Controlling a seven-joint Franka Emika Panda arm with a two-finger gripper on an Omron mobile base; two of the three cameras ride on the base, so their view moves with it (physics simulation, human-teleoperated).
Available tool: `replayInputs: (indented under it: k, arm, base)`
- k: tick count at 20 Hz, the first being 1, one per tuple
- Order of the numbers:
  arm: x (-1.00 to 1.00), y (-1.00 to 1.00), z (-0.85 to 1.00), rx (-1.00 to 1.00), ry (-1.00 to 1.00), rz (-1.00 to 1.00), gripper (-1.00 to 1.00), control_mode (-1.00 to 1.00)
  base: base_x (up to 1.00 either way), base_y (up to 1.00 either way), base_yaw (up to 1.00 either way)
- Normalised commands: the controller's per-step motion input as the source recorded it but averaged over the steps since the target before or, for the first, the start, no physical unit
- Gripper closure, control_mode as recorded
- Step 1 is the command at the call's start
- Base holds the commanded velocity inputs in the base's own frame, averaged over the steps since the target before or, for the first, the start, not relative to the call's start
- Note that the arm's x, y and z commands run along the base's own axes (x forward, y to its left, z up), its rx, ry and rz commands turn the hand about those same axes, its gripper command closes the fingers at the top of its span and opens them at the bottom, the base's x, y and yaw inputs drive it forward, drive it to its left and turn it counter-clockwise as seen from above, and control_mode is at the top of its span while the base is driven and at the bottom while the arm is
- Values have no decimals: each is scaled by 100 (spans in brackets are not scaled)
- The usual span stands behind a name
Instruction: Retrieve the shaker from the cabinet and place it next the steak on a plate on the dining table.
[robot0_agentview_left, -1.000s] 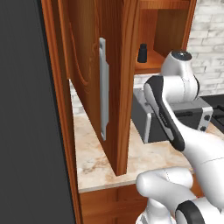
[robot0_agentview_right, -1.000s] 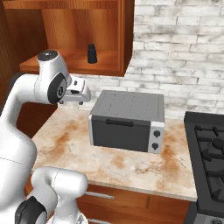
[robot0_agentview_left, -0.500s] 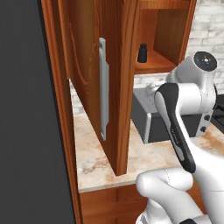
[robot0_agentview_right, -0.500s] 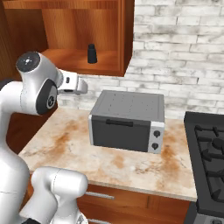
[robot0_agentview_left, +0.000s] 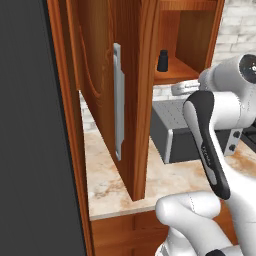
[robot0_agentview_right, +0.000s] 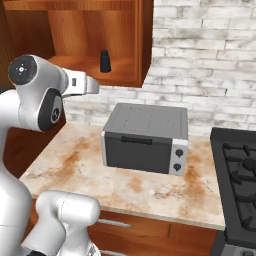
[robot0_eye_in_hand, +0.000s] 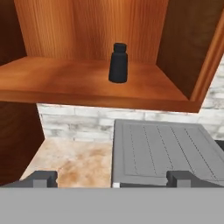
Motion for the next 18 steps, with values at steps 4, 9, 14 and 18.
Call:
replayInputs:
  k: [4,9,14,18]
  arm:
    - [10,0,29,0,-4,0,-100,-100]
    - [29,0,19,0,0,0,-100,-100]
    - [36,0,20,0,0,0,-100,-100]
    - [32,-1,12,0,0,0,-100,-100]
  base:
    - [0,0,0]
    - [0,0,0]
    - [0,0,0]
    - [0,0,0]
